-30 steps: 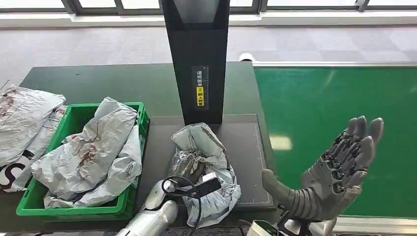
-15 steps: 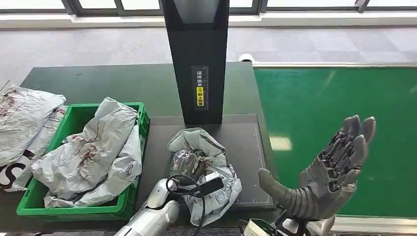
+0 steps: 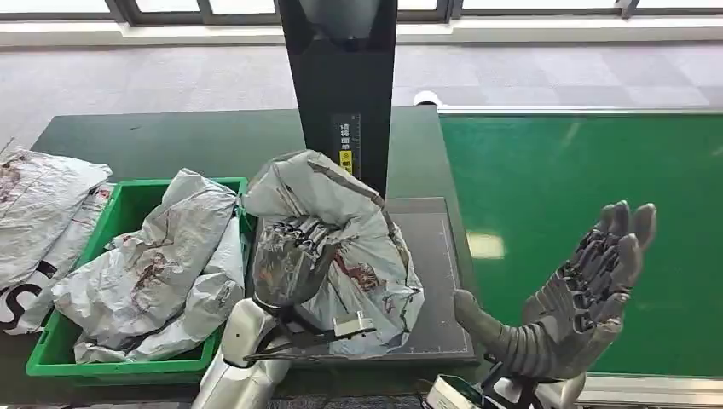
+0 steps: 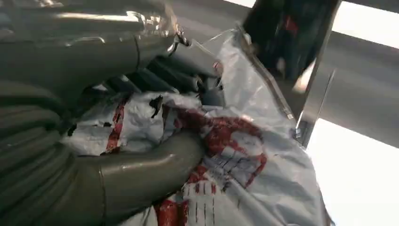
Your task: Moved the parcel from conveyor to table for the left to box.
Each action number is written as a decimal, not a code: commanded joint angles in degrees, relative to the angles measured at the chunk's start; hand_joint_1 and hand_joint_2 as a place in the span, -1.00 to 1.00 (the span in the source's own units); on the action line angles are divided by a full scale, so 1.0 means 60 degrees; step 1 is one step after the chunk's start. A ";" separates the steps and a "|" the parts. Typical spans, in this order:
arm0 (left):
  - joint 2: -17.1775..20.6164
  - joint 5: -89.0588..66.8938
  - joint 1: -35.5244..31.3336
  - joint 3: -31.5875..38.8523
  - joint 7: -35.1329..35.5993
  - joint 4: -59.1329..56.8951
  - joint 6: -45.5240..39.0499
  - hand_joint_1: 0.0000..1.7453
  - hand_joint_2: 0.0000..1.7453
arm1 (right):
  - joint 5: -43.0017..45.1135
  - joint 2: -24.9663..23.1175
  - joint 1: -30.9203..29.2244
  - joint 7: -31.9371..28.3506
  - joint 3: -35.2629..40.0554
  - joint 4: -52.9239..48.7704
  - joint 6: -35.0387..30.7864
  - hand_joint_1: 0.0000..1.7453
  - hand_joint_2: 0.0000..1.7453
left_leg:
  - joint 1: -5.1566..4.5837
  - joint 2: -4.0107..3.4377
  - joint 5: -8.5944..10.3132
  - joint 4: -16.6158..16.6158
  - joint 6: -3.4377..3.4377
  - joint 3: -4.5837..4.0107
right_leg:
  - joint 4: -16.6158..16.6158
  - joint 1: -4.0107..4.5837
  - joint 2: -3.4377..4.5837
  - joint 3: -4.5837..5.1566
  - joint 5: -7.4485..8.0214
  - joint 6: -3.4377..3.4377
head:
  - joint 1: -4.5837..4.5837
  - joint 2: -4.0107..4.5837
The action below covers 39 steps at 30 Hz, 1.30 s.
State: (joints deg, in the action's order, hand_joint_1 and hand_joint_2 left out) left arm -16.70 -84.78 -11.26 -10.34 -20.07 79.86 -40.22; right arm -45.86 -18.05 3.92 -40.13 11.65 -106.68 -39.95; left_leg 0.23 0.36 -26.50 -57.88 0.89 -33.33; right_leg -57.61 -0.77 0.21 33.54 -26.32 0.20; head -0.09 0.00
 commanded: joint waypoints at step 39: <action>-0.0473 0.2670 -0.1869 0.9411 -0.2482 0.0910 0.0036 1.00 1.00 | 0.0098 -0.0324 -0.0626 0.0022 -0.0504 0.0535 -0.0008 -1.00 1.00 | 0.0009 -0.0021 0.0009 0.0011 0.0007 0.0012 | 0.0008 0.0024 0.0012 -0.0011 0.0004 -0.0005 | 0.0000 0.0000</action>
State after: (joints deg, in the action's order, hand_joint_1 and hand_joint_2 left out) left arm -11.93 -75.24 -10.93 14.56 -16.57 95.37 -40.04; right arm -45.42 -18.23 2.55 -40.11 10.56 -105.90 -39.93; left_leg 0.25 0.40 -26.46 -57.87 0.91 -33.34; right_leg -57.62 -0.67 0.16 33.52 -26.37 0.20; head -0.09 0.00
